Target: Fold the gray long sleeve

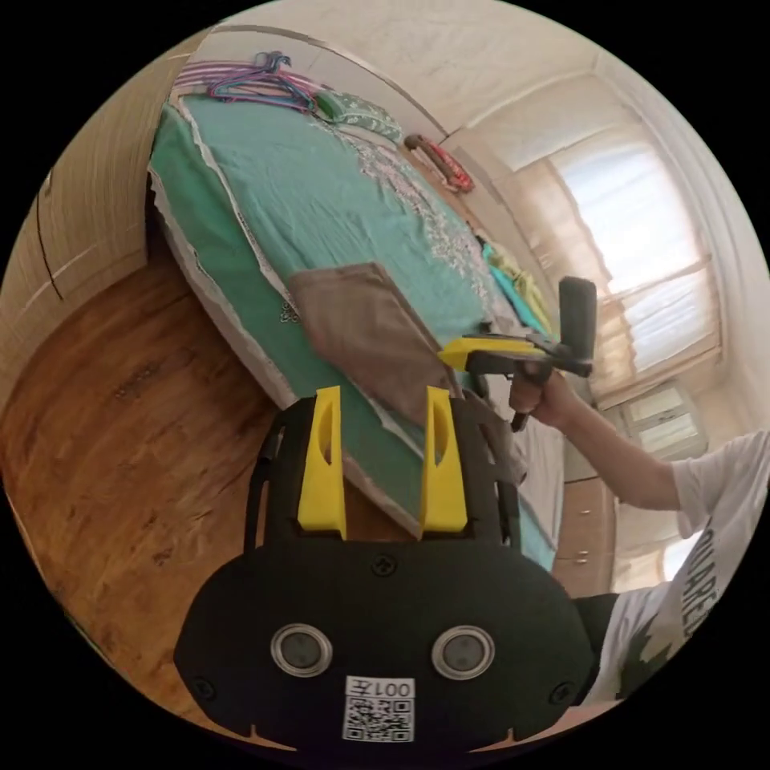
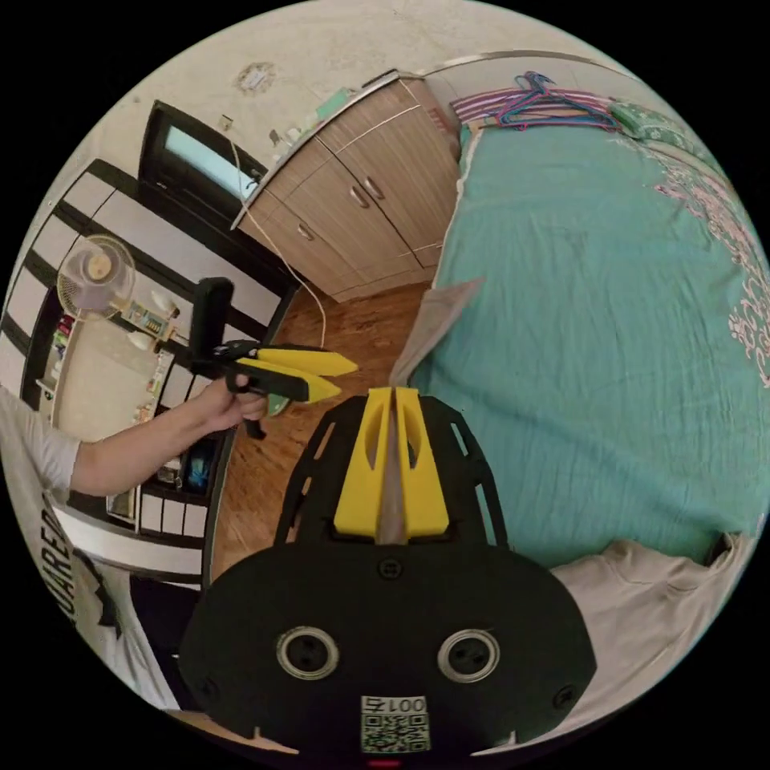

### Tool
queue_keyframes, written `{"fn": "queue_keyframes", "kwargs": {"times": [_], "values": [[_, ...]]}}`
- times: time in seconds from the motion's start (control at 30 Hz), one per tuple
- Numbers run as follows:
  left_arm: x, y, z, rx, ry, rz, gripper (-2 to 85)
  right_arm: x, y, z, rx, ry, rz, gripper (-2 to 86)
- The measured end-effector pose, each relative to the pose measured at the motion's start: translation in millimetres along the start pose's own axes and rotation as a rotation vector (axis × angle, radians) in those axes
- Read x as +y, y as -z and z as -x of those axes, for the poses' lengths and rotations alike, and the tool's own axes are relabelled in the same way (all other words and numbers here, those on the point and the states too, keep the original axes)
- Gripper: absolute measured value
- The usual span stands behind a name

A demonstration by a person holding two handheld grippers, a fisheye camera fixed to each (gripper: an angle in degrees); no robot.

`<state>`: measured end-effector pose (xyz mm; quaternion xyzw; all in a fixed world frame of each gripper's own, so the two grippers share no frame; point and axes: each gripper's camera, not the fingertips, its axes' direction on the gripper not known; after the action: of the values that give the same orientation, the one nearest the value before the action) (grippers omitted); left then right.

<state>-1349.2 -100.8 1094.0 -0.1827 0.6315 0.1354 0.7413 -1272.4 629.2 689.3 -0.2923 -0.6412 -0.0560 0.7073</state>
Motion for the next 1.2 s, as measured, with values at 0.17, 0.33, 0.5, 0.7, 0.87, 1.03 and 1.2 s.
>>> {"fn": "queue_keyframes", "kwargs": {"times": [0.17, 0.33, 0.5, 0.7, 0.87, 1.03, 1.2], "values": [[9.8, 43.6, 48.0, 0.387, 0.112, -0.159, 17.5, 23.6, 12.1, 23.5, 0.011, 0.188, 0.003, 0.5], [19.1, 59.4, 82.6, 0.565, 0.215, -0.129, 14.9, 56.3, -5.6, 33.4, -0.032, 0.301, 0.039, 0.5], [36.9, 78.5, 95.4, 0.603, 0.225, -0.132, 11.3, 117.5, -24.9, 35.6, -0.11, 0.313, 0.061, 0.5], [73.4, 92.9, 87.4, 0.7, 0.201, -0.215, -0.5, 186.3, -45.8, 33.8, -0.146, 0.256, 0.095, 1.1], [92.8, 161.0, 29.2, 0.712, 0.001, -0.292, -0.8, 232.8, -37.3, 28.6, -0.188, 0.152, 0.031, 3.2], [104.9, 231.7, -16.0, 0.602, -0.122, -0.254, -0.9, 274.8, -26.0, 55.2, -0.024, 0.15, -0.049, 9.0], [110.4, 263.4, -61.3, 0.509, -0.202, -0.192, -0.9, 316.5, -37.6, 106.3, -0.124, 0.208, -0.108, 12.6]]}}
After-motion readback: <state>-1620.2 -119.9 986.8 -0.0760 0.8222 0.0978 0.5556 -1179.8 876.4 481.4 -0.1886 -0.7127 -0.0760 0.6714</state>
